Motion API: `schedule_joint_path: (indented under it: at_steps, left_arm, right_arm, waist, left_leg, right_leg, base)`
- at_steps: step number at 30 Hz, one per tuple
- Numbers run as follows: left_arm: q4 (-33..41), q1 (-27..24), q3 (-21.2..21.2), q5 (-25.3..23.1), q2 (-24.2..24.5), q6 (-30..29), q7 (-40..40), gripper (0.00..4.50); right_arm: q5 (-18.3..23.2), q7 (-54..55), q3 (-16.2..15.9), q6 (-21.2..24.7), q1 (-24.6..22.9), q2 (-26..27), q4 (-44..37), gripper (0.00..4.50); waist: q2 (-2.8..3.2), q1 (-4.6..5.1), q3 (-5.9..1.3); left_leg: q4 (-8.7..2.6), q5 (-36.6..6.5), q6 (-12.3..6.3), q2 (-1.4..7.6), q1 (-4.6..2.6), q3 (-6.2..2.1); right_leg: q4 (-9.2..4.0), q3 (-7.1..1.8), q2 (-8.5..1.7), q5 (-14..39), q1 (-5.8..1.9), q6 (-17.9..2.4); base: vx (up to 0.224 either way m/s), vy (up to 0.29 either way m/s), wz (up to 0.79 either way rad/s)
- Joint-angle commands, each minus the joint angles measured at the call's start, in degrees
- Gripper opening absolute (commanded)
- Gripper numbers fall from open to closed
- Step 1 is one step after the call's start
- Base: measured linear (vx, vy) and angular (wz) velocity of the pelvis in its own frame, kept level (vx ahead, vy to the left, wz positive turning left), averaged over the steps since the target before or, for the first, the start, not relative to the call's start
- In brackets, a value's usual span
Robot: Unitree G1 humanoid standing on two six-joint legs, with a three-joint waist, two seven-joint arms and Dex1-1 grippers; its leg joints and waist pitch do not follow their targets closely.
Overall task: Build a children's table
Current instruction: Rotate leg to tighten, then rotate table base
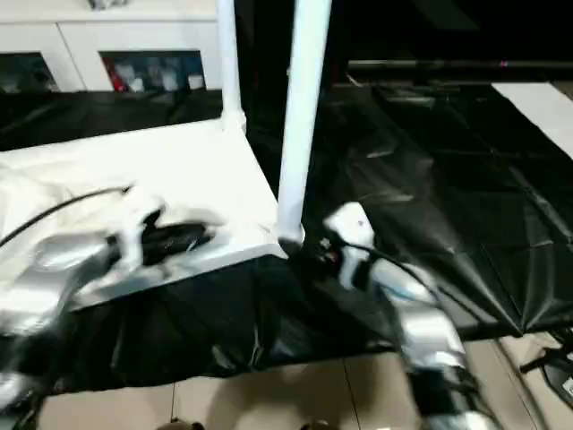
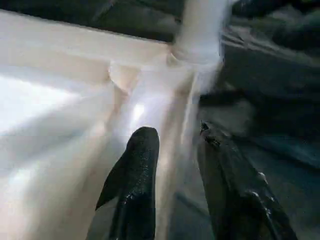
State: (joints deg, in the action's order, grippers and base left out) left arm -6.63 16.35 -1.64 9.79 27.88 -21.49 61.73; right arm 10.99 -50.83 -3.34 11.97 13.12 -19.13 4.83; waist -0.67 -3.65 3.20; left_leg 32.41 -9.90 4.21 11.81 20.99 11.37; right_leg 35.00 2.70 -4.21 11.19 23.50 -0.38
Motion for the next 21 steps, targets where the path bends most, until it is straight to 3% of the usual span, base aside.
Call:
schedule_joint_path:
  at_steps: [1,3,4,7,9,11,13,14,15,16,17,18,21]
  left_arm:
    - [6.5,-3.5,-1.8,1.9,2.4,-3.7,1.3,1.83]
    - [13.9,-11.0,-5.0,4.0,5.5,-7.6,1.3,1.89]
    - [14.7,-12.1,-5.6,4.1,5.7,-8.0,1.1,1.89]
    - [16.5,-17.8,-10.0,3.5,5.0,-7.8,-2.6,2.23]
    - [14.8,-22.6,-15.5,2.1,1.9,-3.1,-9.1,2.31]
    - [14.6,-23.4,-16.7,2.2,1.0,-2.4,-10.7,2.48]
    - [13.6,-26.5,-20.9,3.4,-2.2,3.9,-14.1,2.59]
    - [13.6,-27.7,-22.2,4.0,-3.0,5.7,-14.9,2.65]
    - [13.1,-29.1,-23.5,4.0,-3.8,8.2,-15.8,2.69]
    - [12.7,-31.6,-26.1,4.8,-5.4,11.3,-16.6,2.78]
    - [12.7,-31.9,-26.4,4.9,-5.7,11.7,-16.6,2.90]
    - [12.9,-33.8,-27.4,5.3,-6.7,13.6,-16.7,2.99]
    - [12.9,-36.5,-28.5,5.4,-8.1,17.3,-16.9,3.11]
  right_arm:
    - [3.2,-3.7,-0.9,4.3,-1.1,-1.7,-4.5,3.21]
    - [6.6,-6.9,-2.5,8.9,-3.2,-3.5,-9.6,3.21]
    - [6.9,-7.1,-2.8,9.3,-3.4,-3.6,-10.1,3.21]
    - [5.4,-5.1,-5.1,8.3,-3.0,-0.9,-9.2,3.21]
    - [1.2,-0.1,-7.8,5.7,-0.4,4.7,-3.5,3.21]
    - [0.6,0.9,-8.1,5.2,0.3,5.9,-2.3,3.21]
    - [-0.8,5.9,-7.6,3.8,3.6,9.7,3.5,3.21]
    - [-0.8,7.4,-7.5,3.8,4.7,10.6,5.1,3.21]
    - [-1.5,9.6,-7.0,3.3,6.4,11.6,7.8,3.21]
    - [-2.0,12.1,-6.1,2.1,9.1,12.6,11.5,3.21]
    - [-2.0,12.3,-5.9,1.9,9.4,12.7,12.0,3.21]
    - [-2.3,14.2,-5.0,1.3,11.0,13.0,14.3,3.21]
    - [-2.6,16.4,-3.4,0.2,13.0,13.1,17.4,3.21]
  waist:
    - [-0.22,-0.33,-3.13]
    - [-0.24,-0.41,-3.17]
    - [-0.24,-0.41,-3.17]
    - [-0.10,-0.23,-2.76]
    - [-0.12,-0.13,-2.67]
    - [0.01,-0.15,-2.61]
    - [-0.18,-0.06,-2.48]
    - [-0.18,-0.03,-2.55]
    - [-0.67,-0.03,-2.64]
    - [-0.38,-0.07,-2.53]
    - [-0.47,0.24,-2.51]
    - [-1.02,-0.02,-2.68]
    - [-0.69,-0.54,-2.56]
  left_leg:
    - [-3.35,-12.8,-3.02,1.55,-0.73,-0.62]
    - [-3.51,-11.9,-3.04,1.87,-0.28,-0.98]
    - [-3.51,-11.9,-3.04,1.87,-0.28,-0.98]
    - [-3.59,-16.3,-2.12,1.63,-0.91,-0.72]
    - [-3.82,-18.3,-0.69,1.62,-0.87,-1.08]
    - [-4.05,-19.7,0.26,1.62,-0.97,-1.27]
    - [-3.98,-21.3,0.78,1.58,-1.20,-1.25]
    - [-4.21,-21.8,1.31,1.49,-0.88,-1.57]
    - [-4.15,-22.0,1.34,1.55,-0.97,-1.44]
    - [-4.24,-22.8,1.72,1.63,-1.23,-1.53]
    - [-4.40,-23.3,2.10,1.57,-0.91,-1.66]
    - [-4.17,-23.8,1.99,1.65,-1.36,-1.46]
    - [-4.19,-25.2,2.06,1.79,-1.95,-1.29]
  right_leg:
    - [-4.26,-2.32,-2.90,11.2,-2.63,-11.2]
    - [-3.84,-2.37,-3.18,10.2,-3.19,-10.8]
    - [-3.84,-2.37,-3.18,10.2,-3.19,-10.8]
    - [-5.05,-2.39,-2.92,17.8,-1.90,-9.6]
    - [-5.25,-2.31,-3.08,21.3,-1.76,-8.6]
    - [-5.59,-2.33,-3.17,23.6,-1.66,-7.5]
    - [-5.85,-2.51,-3.21,23.8,-1.19,-7.7]
    - [-5.74,-2.29,-3.26,24.5,-1.70,-7.1]
    - [-5.76,-2.36,-3.11,24.2,-1.57,-6.8]
    - [-5.84,-2.42,-3.13,23.5,-1.22,-6.8]
    - [-5.63,-2.31,-3.02,22.8,-1.56,-6.8]
    - [-5.66,-2.42,-2.84,21.8,-1.18,-6.4]
    - [-5.67,-2.68,-2.73,20.5,-0.67,-6.9]
  base:
    - [0.000,0.000,0.00]
    - [0.000,0.000,0.00]
    - [0.000,0.000,0.00]
    - [0.000,0.000,0.00]
    - [0.000,0.000,0.00]
    - [0.000,0.000,0.00]
    - [0.000,0.000,0.00]
    - [0.000,0.000,0.00]
    - [0.000,0.000,0.00]
    - [0.000,0.000,0.00]
    - [0.000,0.000,0.00]
    - [0.000,0.000,0.00]
    - [0.000,0.000,0.00]
